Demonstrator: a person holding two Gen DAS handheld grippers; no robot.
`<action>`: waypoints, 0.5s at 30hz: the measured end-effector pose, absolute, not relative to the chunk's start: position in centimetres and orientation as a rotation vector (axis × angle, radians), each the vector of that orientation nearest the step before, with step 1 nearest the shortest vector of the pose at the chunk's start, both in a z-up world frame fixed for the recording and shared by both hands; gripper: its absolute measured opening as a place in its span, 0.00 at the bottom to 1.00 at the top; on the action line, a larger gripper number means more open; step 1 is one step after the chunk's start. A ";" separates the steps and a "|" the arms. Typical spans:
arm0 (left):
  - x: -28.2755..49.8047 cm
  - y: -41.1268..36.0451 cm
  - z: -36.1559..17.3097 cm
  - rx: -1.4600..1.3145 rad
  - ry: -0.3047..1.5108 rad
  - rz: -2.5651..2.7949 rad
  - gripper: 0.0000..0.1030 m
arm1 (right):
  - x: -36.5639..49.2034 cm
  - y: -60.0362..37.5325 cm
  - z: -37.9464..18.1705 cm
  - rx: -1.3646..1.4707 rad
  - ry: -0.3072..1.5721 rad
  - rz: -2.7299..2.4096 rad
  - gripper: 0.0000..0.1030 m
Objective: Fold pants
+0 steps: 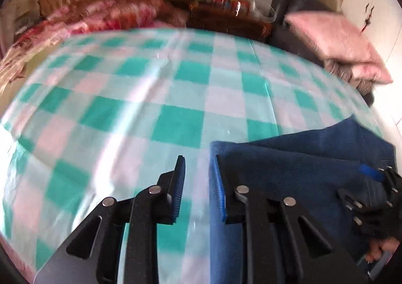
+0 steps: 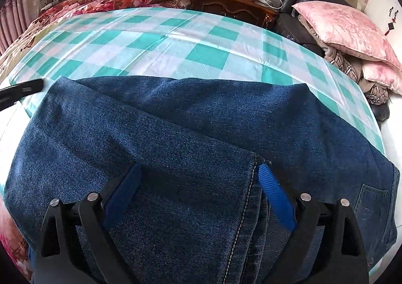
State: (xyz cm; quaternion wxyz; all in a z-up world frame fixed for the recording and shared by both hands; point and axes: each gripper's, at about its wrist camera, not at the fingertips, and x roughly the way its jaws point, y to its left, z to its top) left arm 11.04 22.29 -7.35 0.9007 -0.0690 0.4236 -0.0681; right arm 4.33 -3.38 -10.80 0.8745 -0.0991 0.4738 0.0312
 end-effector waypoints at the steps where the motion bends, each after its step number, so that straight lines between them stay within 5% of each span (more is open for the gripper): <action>1: 9.4 22.5 -6.7 -0.167 0.842 -0.165 0.21 | 4.4 -3.5 -10.9 -0.202 0.986 0.062 0.89; 8: -2.8 19.4 -8.5 -0.112 0.805 -0.166 0.19 | 4.6 -3.9 -11.0 -0.178 0.991 0.053 0.93; 15: -4.0 18.9 -10.3 -0.076 0.817 -0.130 0.15 | 4.4 -3.8 -11.0 -0.176 0.977 0.041 0.93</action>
